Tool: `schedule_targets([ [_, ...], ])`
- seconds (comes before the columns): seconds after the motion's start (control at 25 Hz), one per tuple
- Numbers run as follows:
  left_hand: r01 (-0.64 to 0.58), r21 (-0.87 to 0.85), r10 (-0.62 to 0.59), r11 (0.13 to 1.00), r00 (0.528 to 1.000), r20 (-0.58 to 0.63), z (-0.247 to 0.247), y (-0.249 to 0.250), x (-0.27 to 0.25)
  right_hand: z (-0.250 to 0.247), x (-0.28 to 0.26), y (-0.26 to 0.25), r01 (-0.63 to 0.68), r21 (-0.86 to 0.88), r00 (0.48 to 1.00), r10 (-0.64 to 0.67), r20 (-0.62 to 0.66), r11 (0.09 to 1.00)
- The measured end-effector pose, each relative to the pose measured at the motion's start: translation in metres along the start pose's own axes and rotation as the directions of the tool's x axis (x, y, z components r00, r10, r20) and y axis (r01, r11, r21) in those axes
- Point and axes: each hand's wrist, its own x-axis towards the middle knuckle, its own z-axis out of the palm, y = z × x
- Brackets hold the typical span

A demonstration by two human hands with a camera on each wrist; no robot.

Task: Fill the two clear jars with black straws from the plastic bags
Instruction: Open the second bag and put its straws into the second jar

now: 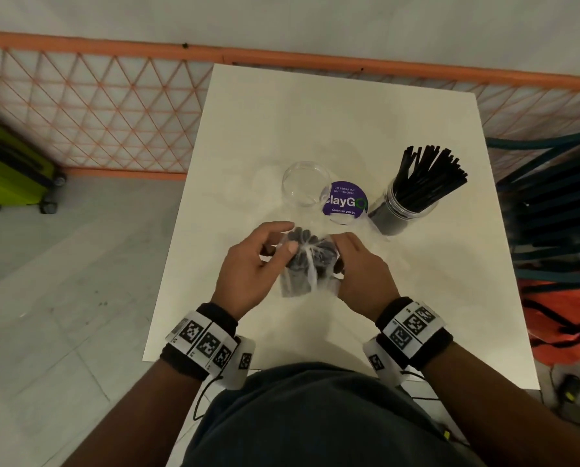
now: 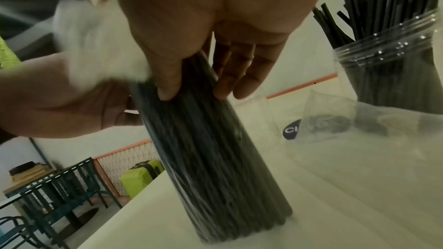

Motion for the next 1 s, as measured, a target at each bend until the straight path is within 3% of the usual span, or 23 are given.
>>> schedule_targets([
  [0.08,-0.074,0.104,0.075,0.992,0.997,-0.005,0.002,-0.001,0.000,0.003,0.002,0.005,-0.046,-0.020,0.997,0.047,0.064,0.999],
  [0.16,-0.250,0.196,0.252,0.948,0.968,0.015,0.001,0.002,-0.003,0.006,0.001,0.008,-0.074,-0.016,0.994,0.075,0.084,0.997],
  [0.2,-0.350,0.272,0.346,0.896,0.936,0.064,0.000,0.005,-0.005,0.007,0.000,0.009,-0.079,-0.006,0.993,0.080,0.085,0.997],
  [0.28,-0.516,0.501,0.445,0.695,0.855,0.264,0.000,0.014,-0.009,0.005,0.000,0.010,-0.079,0.020,0.994,0.077,0.083,0.997],
  [0.36,-0.576,0.640,0.394,0.509,0.817,0.422,0.006,0.014,-0.011,0.002,-0.001,0.012,-0.064,0.052,0.995,0.060,0.086,0.997],
  [0.4,-0.579,0.659,0.385,0.480,0.814,0.435,0.009,0.011,-0.010,0.002,0.000,0.012,-0.062,0.074,0.995,0.055,0.087,0.995],
  [0.48,-0.575,0.615,0.443,0.539,0.815,0.373,0.010,0.003,-0.005,0.002,0.002,0.013,-0.041,0.120,0.996,0.030,0.089,0.992],
  [0.56,-0.547,0.474,0.487,0.690,0.835,0.254,0.009,0.002,-0.003,0.003,0.002,0.011,-0.014,0.177,0.997,0.001,0.071,0.984],
  [0.68,-0.387,0.119,0.390,0.914,0.921,0.000,0.010,0.026,-0.001,-0.001,-0.004,0.008,-0.077,0.277,0.997,0.079,0.004,0.958],
  [0.76,-0.309,0.024,0.310,0.951,0.945,-0.107,0.008,0.047,0.001,-0.004,-0.013,0.006,-0.023,0.386,0.997,0.052,-0.065,0.922],
  [0.88,-0.264,-0.167,0.244,0.950,0.961,-0.132,0.001,0.075,0.006,-0.013,-0.023,-0.002,0.120,0.534,0.993,-0.092,-0.079,0.837],
  [1.0,-0.187,-0.295,0.173,0.937,0.982,-0.072,0.000,0.090,0.010,-0.018,-0.019,-0.007,0.091,0.410,0.996,-0.080,-0.044,0.908],
])
